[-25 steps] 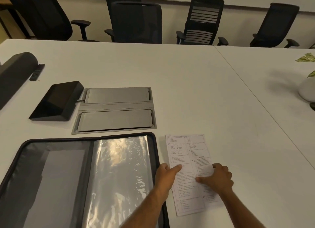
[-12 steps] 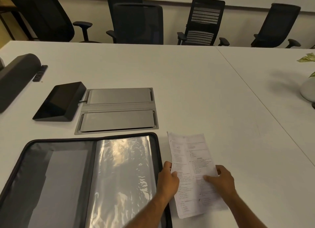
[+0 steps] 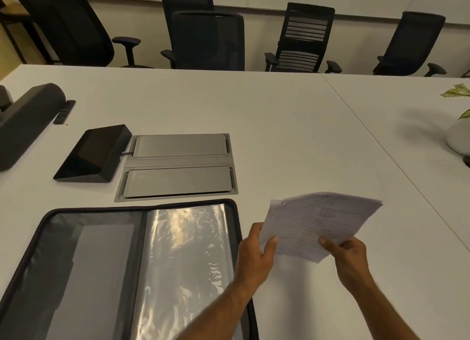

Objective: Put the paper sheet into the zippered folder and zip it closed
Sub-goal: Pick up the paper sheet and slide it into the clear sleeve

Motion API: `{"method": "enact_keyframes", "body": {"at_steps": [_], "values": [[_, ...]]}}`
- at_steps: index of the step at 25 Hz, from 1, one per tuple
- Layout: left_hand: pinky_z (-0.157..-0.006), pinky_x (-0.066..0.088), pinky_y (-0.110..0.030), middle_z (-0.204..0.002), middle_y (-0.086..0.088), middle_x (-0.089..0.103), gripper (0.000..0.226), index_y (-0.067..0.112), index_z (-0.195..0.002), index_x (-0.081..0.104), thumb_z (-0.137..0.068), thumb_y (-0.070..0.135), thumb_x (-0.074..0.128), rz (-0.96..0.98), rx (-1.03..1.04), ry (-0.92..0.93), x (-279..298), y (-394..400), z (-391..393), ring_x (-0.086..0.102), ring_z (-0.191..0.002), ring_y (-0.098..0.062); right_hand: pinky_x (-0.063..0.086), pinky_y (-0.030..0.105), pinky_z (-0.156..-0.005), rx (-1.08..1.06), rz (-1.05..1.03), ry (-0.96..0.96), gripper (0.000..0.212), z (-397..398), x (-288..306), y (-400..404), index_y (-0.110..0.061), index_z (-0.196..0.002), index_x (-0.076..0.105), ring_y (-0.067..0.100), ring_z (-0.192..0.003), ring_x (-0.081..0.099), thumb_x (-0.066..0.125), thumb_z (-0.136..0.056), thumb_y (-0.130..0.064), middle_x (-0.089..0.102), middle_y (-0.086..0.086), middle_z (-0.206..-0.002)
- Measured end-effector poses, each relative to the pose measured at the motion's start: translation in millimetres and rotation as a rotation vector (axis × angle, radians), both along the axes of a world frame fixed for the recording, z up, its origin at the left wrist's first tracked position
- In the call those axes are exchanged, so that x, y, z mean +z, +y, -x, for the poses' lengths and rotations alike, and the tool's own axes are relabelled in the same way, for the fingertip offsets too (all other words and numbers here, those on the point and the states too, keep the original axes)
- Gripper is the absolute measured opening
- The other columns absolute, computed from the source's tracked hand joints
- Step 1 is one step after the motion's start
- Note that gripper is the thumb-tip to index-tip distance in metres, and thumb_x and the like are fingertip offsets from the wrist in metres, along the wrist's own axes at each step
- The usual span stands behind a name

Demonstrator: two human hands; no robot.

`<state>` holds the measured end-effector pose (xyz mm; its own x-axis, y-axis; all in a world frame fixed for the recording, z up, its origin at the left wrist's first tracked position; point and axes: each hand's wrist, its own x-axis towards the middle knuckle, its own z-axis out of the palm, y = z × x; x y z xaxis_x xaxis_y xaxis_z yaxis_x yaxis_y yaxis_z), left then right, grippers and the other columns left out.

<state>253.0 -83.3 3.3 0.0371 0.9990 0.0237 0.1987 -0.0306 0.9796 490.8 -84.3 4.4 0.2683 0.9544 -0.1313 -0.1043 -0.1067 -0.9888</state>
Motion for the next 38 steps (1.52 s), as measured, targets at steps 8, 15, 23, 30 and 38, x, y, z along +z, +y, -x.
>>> {"method": "enact_keyframes", "body": {"at_steps": [8, 15, 23, 30, 38], "values": [[-0.063, 0.059, -0.021, -0.090, 0.015, 0.062, 0.004, 0.029, -0.101, 0.055, -0.099, 0.026, 0.053, 0.047, 0.054, 0.072, 5.6, 8.5, -3.9, 0.062, -0.081, 0.002, 0.059, 0.027, -0.073, 0.059, 0.030, -0.036, 0.050, 5.7, 12.1, -3.8, -0.017, -0.108, 0.070, 0.032, -0.104, 0.067, 0.083, -0.060, -0.012, 0.073, 0.006, -0.110], [-0.068, 0.048, -0.031, -0.077, 0.003, 0.067, 0.005, 0.021, -0.094, 0.055, -0.097, 0.018, 0.051, -0.207, -0.121, 0.559, 60.4, 39.8, 30.1, 0.061, -0.070, -0.019, 0.025, 0.040, -0.111, -0.107, -0.089, -0.626, 0.139, 0.0, 89.4, 21.3, -0.049, -0.146, 0.001, -0.005, -0.141, 0.018, 0.096, -0.045, -0.034, 0.007, -0.028, -0.154], [-0.090, 0.040, -0.038, -0.086, -0.002, 0.069, 0.008, 0.021, -0.101, 0.053, -0.094, 0.018, 0.051, -0.299, -0.410, 0.900, 88.2, 65.2, 70.0, 0.062, -0.078, -0.024, 0.054, 0.016, -0.075, 0.517, -0.104, -0.863, 0.042, 25.2, 127.6, 36.6, -0.048, -0.091, 0.071, 0.001, -0.093, 0.067, 0.082, -0.073, -0.012, 0.073, -0.018, -0.099], [-0.080, 0.043, -0.033, -0.099, 0.002, 0.068, 0.020, 0.027, -0.109, 0.056, -0.094, 0.040, 0.054, -0.243, -0.322, 0.734, 70.0, 65.3, 84.8, 0.060, -0.093, -0.020, 0.050, 0.018, -0.048, 0.478, 0.063, -0.747, 0.022, 16.6, 101.0, 43.0, -0.006, -0.061, 0.068, 0.018, -0.056, 0.069, 0.076, -0.078, -0.017, 0.073, 0.005, -0.063], [-0.106, 0.020, -0.069, -0.161, -0.009, 0.011, 0.103, 0.020, -0.152, 0.012, -0.075, 0.083, 0.042, 0.480, 0.172, 0.825, -8.9, 29.9, 100.0, 0.006, -0.147, -0.032, 0.060, 0.041, -0.059, 0.041, 0.254, -0.285, 0.021, -50.3, 61.5, 16.2, -0.007, -0.090, 0.073, 0.036, -0.075, 0.073, 0.077, -0.072, -0.018, 0.075, 0.020, -0.090]]}}
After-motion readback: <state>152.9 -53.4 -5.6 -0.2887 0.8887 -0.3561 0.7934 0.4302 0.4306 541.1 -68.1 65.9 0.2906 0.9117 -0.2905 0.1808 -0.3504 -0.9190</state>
